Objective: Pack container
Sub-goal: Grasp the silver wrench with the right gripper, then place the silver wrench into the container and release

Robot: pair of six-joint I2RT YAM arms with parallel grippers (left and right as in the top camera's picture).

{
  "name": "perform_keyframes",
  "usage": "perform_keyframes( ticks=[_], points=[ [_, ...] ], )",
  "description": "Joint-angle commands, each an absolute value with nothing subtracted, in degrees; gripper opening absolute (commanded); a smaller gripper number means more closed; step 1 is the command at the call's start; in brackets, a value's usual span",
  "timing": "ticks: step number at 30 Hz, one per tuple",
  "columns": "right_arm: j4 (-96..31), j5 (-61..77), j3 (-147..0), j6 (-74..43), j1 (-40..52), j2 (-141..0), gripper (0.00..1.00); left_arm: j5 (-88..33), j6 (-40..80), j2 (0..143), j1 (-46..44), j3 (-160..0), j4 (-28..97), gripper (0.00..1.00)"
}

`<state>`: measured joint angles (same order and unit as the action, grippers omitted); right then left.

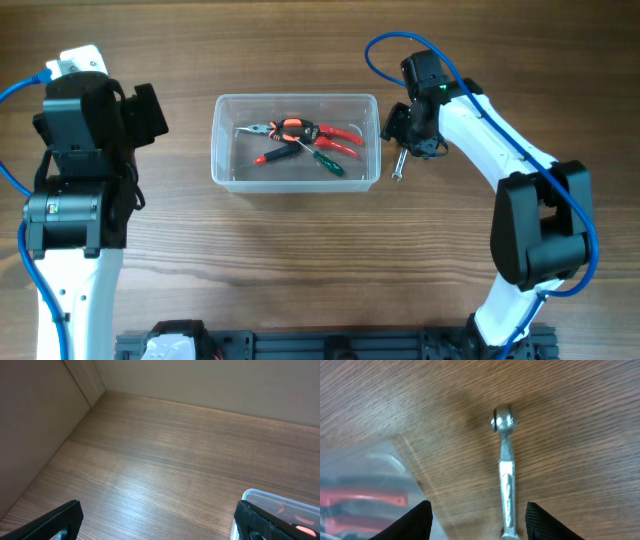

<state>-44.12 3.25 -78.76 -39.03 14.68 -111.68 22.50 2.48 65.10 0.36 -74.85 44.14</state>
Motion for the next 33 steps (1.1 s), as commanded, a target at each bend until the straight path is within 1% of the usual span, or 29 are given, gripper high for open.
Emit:
perform_keyframes(
  ticks=[1,2,5,8,18,21,23,24,28,33],
  points=[
    [-43.3,-0.8,-78.1,-38.7,13.8,-114.4,0.56,23.0,2.6,65.4,0.6,-75.3,44.1,1.00],
    [-43.4,-0.9,-78.1,-37.0,13.3,-114.8,0.53,23.0,2.6,65.4,0.6,-75.3,44.1,1.00],
    [-43.4,-1.1,-77.9,-34.4,12.2,-115.3,0.51,23.0,2.6,65.4,0.6,-75.3,44.1,1.00],
    [-43.4,-1.3,-77.9,-34.4,11.5,-115.5,0.41,23.0,2.6,65.4,0.6,-75.3,44.1,1.00],
    [-43.0,-1.3,-77.9,-34.4,11.4,-119.7,0.37,23.0,2.6,65.4,0.6,-75.3,44.1,1.00],
    [-42.9,-1.3,-77.9,-34.4,11.4,-120.4,0.20,23.0,2.6,65.4,0.6,-75.3,44.1,1.00],
    [-42.8,-1.3,-77.9,-34.3,11.4,-120.4,0.07,23.0,2.6,65.4,0.6,-75.3,44.1,1.00],
    [-42.8,-1.2,-77.9,-34.3,11.4,-120.4,0.04,23.0,2.6,65.4,0.6,-75.3,44.1,1.00],
    [-43.2,0.3,-78.6,-27.9,11.4,-119.9,0.04,23.0,2.6,65.4,0.6,-75.3,44.1,1.00],
    [-45.7,-0.2,-81.0,-23.7,11.4,-115.5,0.04,23.0,2.6,65.4,0.6,-75.3,44.1,1.00]
  ],
)
